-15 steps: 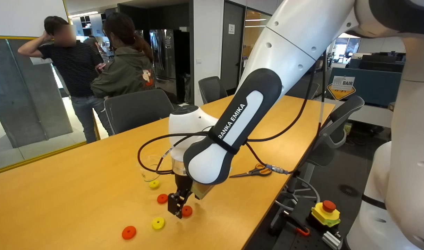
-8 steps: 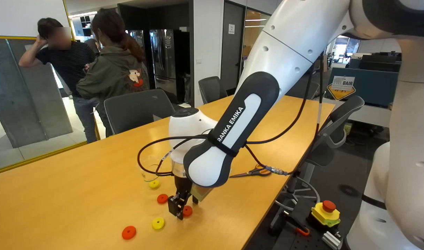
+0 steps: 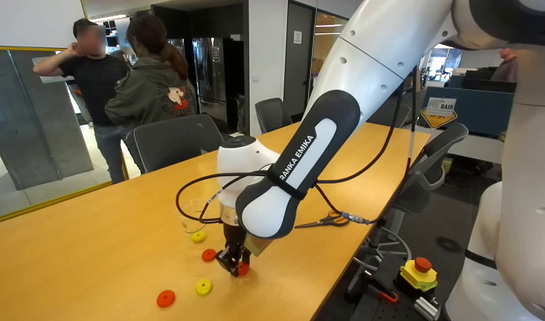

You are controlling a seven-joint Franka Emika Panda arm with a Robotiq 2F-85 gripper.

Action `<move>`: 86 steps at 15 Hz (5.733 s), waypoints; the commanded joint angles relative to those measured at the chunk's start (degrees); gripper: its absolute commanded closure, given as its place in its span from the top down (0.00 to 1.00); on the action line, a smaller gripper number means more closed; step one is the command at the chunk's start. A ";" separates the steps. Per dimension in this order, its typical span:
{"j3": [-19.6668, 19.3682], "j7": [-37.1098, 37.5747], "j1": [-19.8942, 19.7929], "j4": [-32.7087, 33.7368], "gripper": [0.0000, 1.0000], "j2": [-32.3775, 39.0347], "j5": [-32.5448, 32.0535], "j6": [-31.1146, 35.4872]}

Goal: Put the orange rings inside the white cup, place the yellow rings inside the clear cup

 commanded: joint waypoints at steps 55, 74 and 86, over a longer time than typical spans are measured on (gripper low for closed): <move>2.33 6.06 -0.37 8.18 1.00 -3.23 -4.24 -10.66; -1.30 4.70 1.15 19.73 1.00 10.75 0.90 -8.43; -2.10 4.82 1.95 20.25 1.00 12.69 1.45 -6.29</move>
